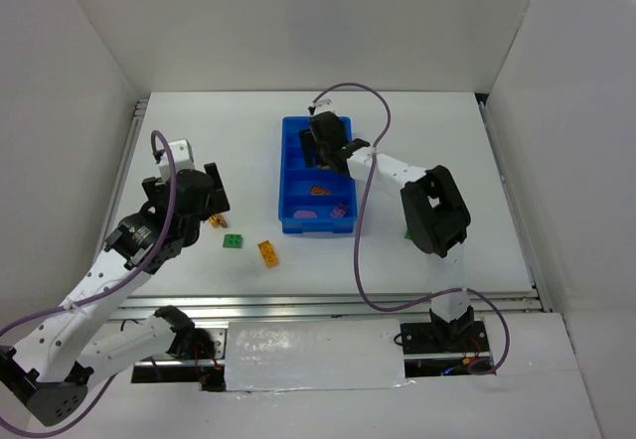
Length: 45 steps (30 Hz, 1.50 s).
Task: Sort the legos into containers by color
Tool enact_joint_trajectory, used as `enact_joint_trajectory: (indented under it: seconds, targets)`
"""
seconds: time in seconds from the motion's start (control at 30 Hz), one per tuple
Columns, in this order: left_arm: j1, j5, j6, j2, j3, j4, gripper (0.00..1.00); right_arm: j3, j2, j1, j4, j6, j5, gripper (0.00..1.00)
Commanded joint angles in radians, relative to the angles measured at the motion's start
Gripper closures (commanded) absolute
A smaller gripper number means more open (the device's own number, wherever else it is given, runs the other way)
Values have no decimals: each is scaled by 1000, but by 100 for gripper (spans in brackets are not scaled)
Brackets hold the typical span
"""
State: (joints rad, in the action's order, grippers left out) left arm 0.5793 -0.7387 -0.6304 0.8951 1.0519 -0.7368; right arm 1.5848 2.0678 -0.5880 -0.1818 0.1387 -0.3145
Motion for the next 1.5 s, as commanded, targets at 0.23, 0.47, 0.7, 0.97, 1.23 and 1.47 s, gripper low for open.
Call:
enact_joint_trajectory:
  seconds: [0.23, 0.47, 0.7, 0.97, 1.23, 1.47]
  targets:
    - [-10, 2, 9, 1, -6, 33, 1, 41, -76, 7, 10, 31, -9, 0]
    - [-162, 155, -60, 80, 14, 30, 0, -54, -383, 4, -21, 107, 164, 1]
    - [-248, 228, -123, 195, 43, -13, 0, -173, -632, -192, -189, 156, 266, 4]
    - [-291, 82, -118, 131, 135, -139, 0, -256, -523, -417, -234, 239, 164, 12]
    - [-295, -79, -95, -37, 31, -121, 0, -238, -298, -472, -209, 242, 147, 16]
    - [-295, -39, -77, -180, -42, -32, 0, -204, -173, -487, -225, 266, 132, 18]
